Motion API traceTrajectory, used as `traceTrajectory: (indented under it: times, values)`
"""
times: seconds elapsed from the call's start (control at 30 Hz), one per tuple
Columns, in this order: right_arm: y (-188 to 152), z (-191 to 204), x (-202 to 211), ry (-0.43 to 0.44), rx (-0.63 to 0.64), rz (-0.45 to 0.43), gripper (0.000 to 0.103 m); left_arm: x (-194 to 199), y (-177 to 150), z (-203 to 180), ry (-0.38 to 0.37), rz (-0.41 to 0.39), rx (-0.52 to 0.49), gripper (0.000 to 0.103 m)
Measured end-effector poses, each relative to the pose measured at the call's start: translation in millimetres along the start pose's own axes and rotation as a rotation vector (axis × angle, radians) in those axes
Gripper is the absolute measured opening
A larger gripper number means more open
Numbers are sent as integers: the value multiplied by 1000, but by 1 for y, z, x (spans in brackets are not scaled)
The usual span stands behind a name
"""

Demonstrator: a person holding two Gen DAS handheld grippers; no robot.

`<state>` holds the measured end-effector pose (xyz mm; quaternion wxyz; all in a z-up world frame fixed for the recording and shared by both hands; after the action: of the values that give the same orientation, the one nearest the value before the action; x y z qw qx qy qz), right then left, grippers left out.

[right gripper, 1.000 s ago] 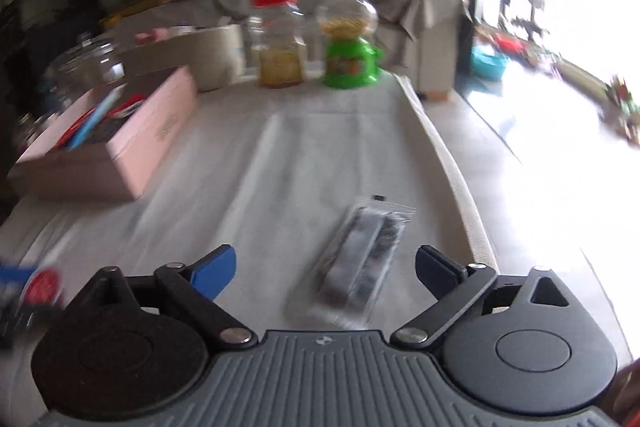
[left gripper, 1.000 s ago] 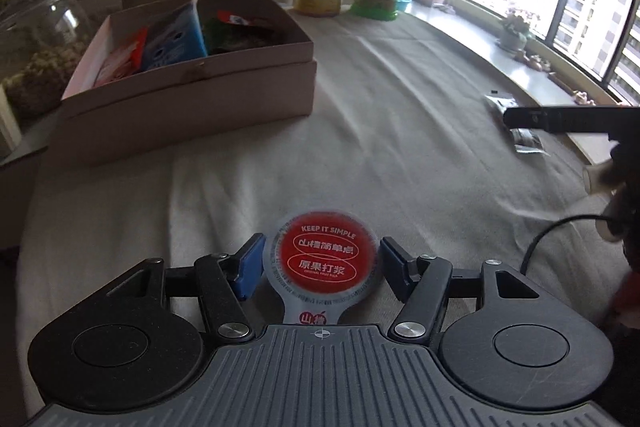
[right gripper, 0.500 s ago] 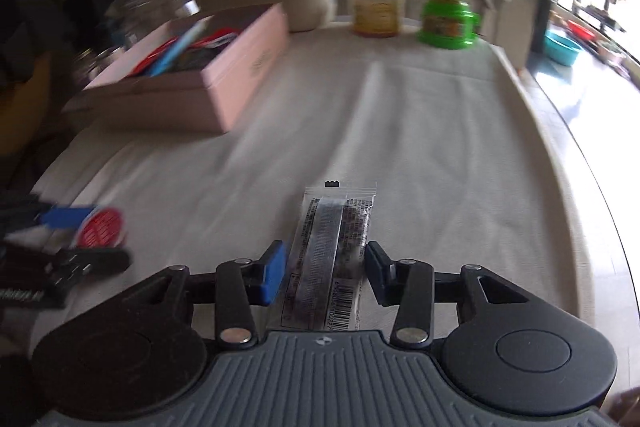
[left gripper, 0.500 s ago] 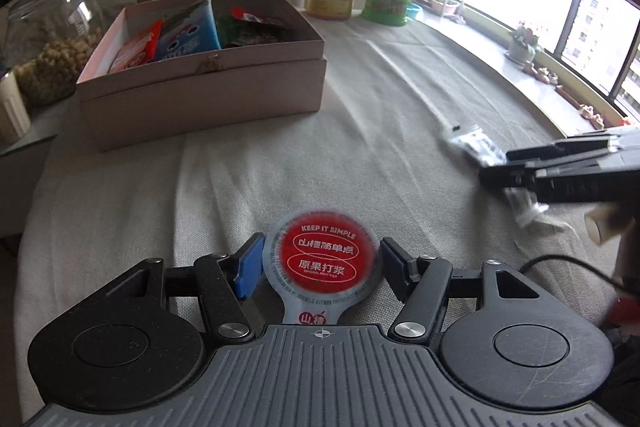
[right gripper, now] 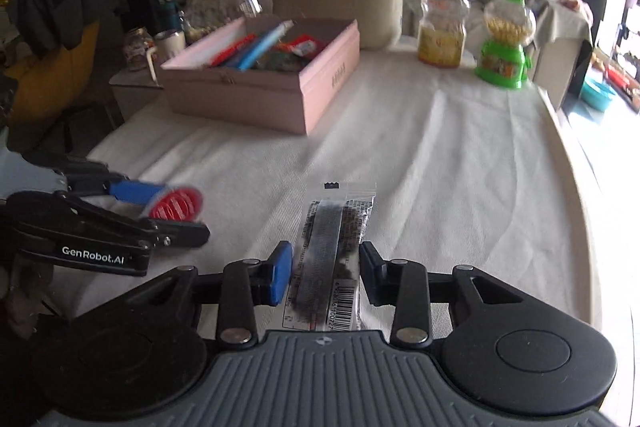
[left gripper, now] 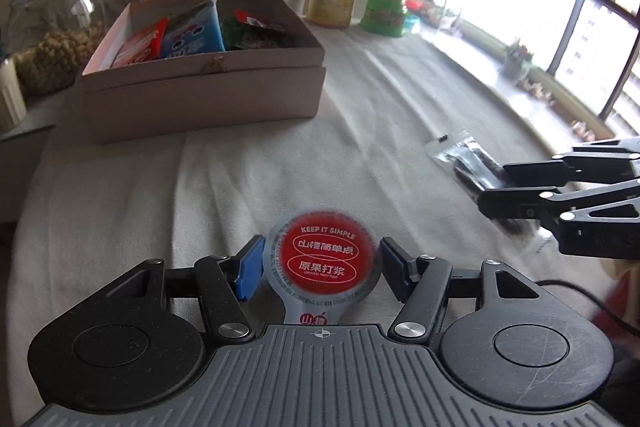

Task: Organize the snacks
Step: 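Carry the snack-stick packet into the pink box with the right tool while the left drops the round pouch there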

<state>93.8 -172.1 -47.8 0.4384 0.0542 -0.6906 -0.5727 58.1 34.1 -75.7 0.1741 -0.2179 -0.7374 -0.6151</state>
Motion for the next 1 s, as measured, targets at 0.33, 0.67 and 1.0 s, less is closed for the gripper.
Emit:
traceTrajectory:
  times: [0.33,0.67,1.0]
  values:
    - [166,5,50,-15,114,-352,36,71,157,57,30,-424,51,67]
    - [239,13,-21,-28,113,-332,36,-90,190,115,-133,-138,401,67]
    - [224,8,-98,-32,54,-145,36,-115,162,132,-186,-209,405,67]
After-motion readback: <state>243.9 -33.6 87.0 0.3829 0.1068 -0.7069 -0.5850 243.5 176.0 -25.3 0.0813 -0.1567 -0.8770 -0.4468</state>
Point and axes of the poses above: each gripper's, at about its wrist camera, not at the fingertips, and x roughly against the way its jaws point, z to its left, y to its top, the point moved 3 cm from there along -x, roughly the way its jaws point, and after that the axes turned 12 degrees about -z, right-handed, at the moved point
